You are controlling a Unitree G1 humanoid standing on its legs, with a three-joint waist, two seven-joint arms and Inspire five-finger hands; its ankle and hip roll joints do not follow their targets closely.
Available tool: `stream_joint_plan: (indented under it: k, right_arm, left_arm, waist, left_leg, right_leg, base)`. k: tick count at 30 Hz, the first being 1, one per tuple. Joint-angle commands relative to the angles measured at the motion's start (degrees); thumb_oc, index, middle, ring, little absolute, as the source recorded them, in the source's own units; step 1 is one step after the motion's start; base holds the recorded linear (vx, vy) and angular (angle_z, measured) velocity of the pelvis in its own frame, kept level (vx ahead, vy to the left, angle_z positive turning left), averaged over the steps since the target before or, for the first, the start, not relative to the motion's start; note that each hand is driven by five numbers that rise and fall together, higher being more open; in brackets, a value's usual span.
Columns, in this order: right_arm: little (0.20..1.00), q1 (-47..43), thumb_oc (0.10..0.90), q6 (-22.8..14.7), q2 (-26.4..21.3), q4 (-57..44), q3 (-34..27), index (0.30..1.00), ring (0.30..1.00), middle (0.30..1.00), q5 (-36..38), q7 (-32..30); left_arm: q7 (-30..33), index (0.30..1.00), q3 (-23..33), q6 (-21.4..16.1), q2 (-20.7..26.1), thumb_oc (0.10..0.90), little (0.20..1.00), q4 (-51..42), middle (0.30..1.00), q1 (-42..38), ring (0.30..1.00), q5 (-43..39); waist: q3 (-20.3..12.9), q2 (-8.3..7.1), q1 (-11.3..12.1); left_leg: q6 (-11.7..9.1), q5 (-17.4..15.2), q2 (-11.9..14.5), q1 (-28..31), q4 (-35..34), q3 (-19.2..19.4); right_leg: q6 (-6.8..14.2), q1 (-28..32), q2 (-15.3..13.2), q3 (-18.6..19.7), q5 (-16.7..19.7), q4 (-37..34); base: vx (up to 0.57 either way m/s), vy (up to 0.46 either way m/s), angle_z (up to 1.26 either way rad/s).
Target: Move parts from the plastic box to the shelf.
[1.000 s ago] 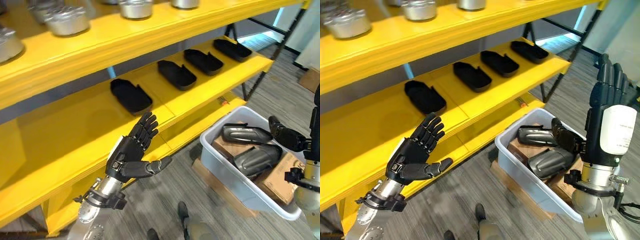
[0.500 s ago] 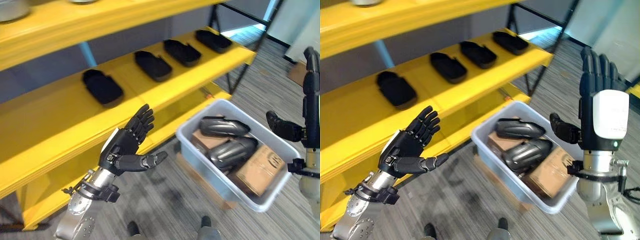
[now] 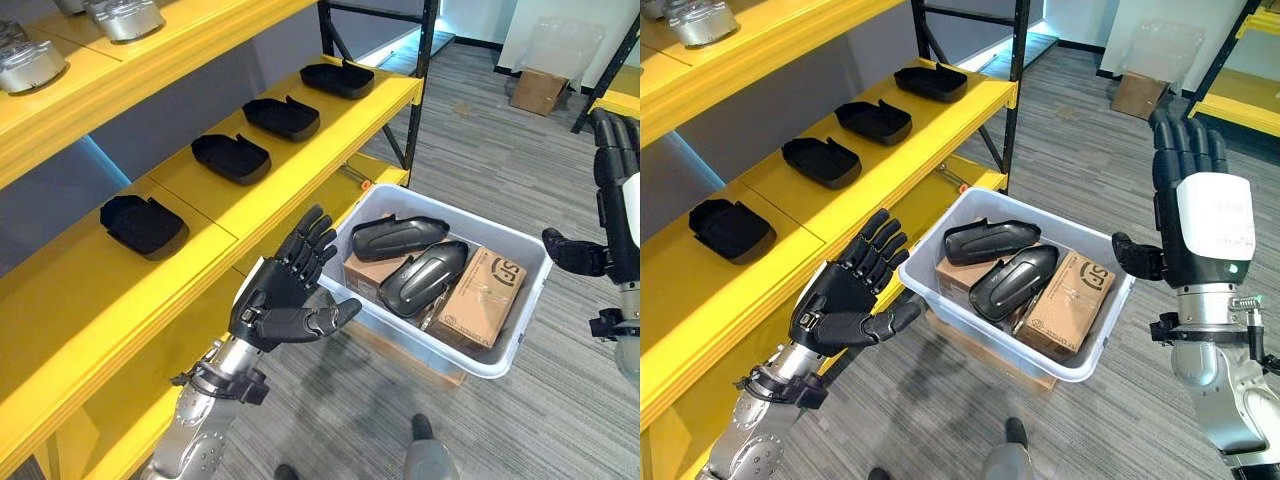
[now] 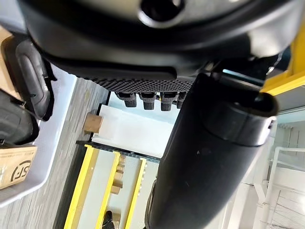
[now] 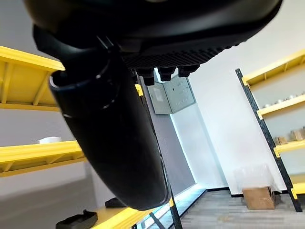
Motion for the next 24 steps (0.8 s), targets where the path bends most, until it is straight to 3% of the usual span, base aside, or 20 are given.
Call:
stream_joint_plan:
  k: [1,3,5,9,11,13,14,16,18,20,21,24]
  right_arm:
    - [1.000,-7.74,0.900,-2.94,-1.67,-5.42,-2.68,1.000,1.000,1.000,-0.80,-1.55]
    - [1.000,-7.96,0.900,-3.75,-1.72,-5.34,-2.35,1.000,1.000,1.000,-1.36,-1.95]
    - [1.000,-9.63,0.900,-5.24,-1.63,-5.10,-1.41,1.000,1.000,1.000,0.13,-1.72]
    - [1.000,-9.60,0.900,-7.44,-0.13,-5.69,-1.25,1.000,1.000,1.000,5.97,0.75]
    - [1.000,-9.59,0.900,-7.95,2.37,-7.09,-0.16,1.000,1.000,1.000,6.22,2.42]
    - [1.000,-10.15,0.900,-9.25,5.09,-8.25,2.17,1.000,1.000,1.000,8.79,4.58]
    - [1.000,-10.60,0.900,-9.44,6.83,-8.65,3.71,1.000,1.000,1.000,9.34,5.92]
    - [1.000,-11.79,0.900,-8.27,8.95,-8.70,6.21,1.000,1.000,1.000,10.84,6.95]
    - [1.000,-11.65,0.900,-7.47,10.18,-9.05,7.16,1.000,1.000,1.000,11.39,6.91]
    - [1.000,-10.15,0.900,-6.64,12.16,-9.85,7.81,1.000,1.000,1.000,10.51,6.64]
    - [1.000,-9.50,0.900,-5.99,12.76,-9.83,8.55,1.000,1.000,1.000,10.79,6.04]
    - [1.000,-11.12,0.900,-5.64,13.43,-8.49,10.24,1.000,1.000,1.000,9.79,6.19]
  left_arm:
    - [0.21,1.000,-0.11,-8.47,1.55,0.900,1.000,-4.04,1.000,-5.19,1.000,-0.95]
    - [0.60,1.000,-0.79,-8.74,0.75,0.900,1.000,-3.70,1.000,-6.24,1.000,-0.77]
    - [3.50,1.000,-3.14,-10.98,-1.96,0.900,1.000,-2.14,1.000,-11.44,1.000,2.74]
    - [6.45,1.000,-2.95,-10.76,-2.70,0.900,1.000,-1.69,1.000,-13.51,1.000,3.73]
    - [7.43,1.000,-1.87,-10.19,-3.22,0.900,1.000,-0.87,1.000,-13.98,1.000,3.12]
    - [9.15,1.000,-0.38,-9.30,-3.80,0.900,1.000,-1.40,1.000,-13.00,1.000,3.98]
    - [10.24,1.000,0.70,-8.06,-3.87,0.900,1.000,-2.28,1.000,-12.19,1.000,5.07]
    - [9.65,1.000,2.04,-6.74,-3.85,0.900,1.000,-3.57,1.000,-11.10,1.000,6.33]
    - [9.17,1.000,2.43,-6.18,-3.59,0.900,1.000,-4.63,1.000,-10.35,1.000,7.14]
    - [8.29,1.000,2.32,-6.16,-3.60,0.900,1.000,-5.31,1.000,-9.18,1.000,6.74]
    - [8.16,1.000,2.12,-6.96,-3.80,0.900,1.000,-4.65,1.000,-8.51,1.000,6.17]
    - [7.46,1.000,1.68,-8.49,-4.44,0.900,1.000,-2.42,1.000,-8.95,1.000,5.74]
  waist:
    - [-0.70,-2.71,-0.93]
    - [-0.47,-2.04,-1.71]
    - [1.09,0.71,-5.10]
    - [1.66,1.67,-6.61]
    - [1.72,2.16,-6.46]
    - [2.28,2.55,-4.76]
    - [2.84,2.63,-3.34]
    - [3.18,2.35,-1.70]
    - [2.91,1.87,-1.23]
    - [2.17,0.60,-0.85]
    - [1.77,-0.80,-0.09]
    - [2.29,-2.15,0.87]
  left_leg:
    - [-3.94,0.55,3.78,1.74,3.20,-2.00]
    - [-4.05,1.32,4.01,1.60,3.48,-2.06]
    - [-4.92,4.62,4.74,1.09,3.81,-2.75]
    - [-4.88,3.94,4.00,0.86,5.74,-3.14]
    - [-3.99,0.92,1.14,1.19,7.45,-5.13]
    - [-2.20,-2.90,-4.53,-0.93,10.37,-11.77]
    - [-0.01,-7.21,-9.19,-2.69,11.87,-15.80]
    - [1.42,-8.95,-11.70,-4.14,9.97,-18.55]
    - [0.82,-7.89,-10.67,-4.03,6.67,-18.43]
    - [-1.20,-2.58,-6.59,-6.13,2.63,-18.27]
    - [-2.45,1.80,-3.18,-9.00,1.12,-20.86]
    - [-2.72,2.45,-1.79,-12.17,2.16,-24.39]
  right_leg:
    - [-7.31,5.39,3.85,-3.77,-6.36,-1.60]
    - [-7.80,4.42,4.18,-3.32,-6.90,-0.52]
    - [-9.28,-0.50,4.78,-0.55,-9.43,4.88]
    - [-9.61,-1.89,4.65,1.01,-10.12,6.43]
    - [-9.32,-2.24,4.53,2.12,-9.30,5.51]
    - [-8.51,-1.85,5.48,5.64,-7.33,3.00]
    - [-7.63,-1.29,6.36,8.70,-6.31,1.63]
    - [-6.88,-0.28,7.85,11.52,-5.02,-0.30]
    - [-6.42,0.56,7.96,12.00,-4.94,-1.06]
    - [-6.33,3.01,6.93,11.91,-5.19,-2.44]
    - [-6.66,5.12,6.08,12.40,-5.69,-2.96]
    - [-7.03,6.93,5.28,13.28,-7.19,-2.06]
  base:
    - [-0.02,-0.059,-0.33]
    - [-0.04,-0.043,-0.52]
    - [-0.15,-0.090,-0.48]
    - [-0.06,-0.104,-0.22]
    - [0.03,-0.106,-0.16]
    - [0.17,-0.101,-0.52]
    - [0.18,-0.082,-1.34]
    - [0.22,-0.010,-1.53]
    - [0.20,0.092,-0.61]
    - [0.29,0.234,-0.43]
    - [0.36,0.322,-0.32]
    - [0.27,0.229,-0.35]
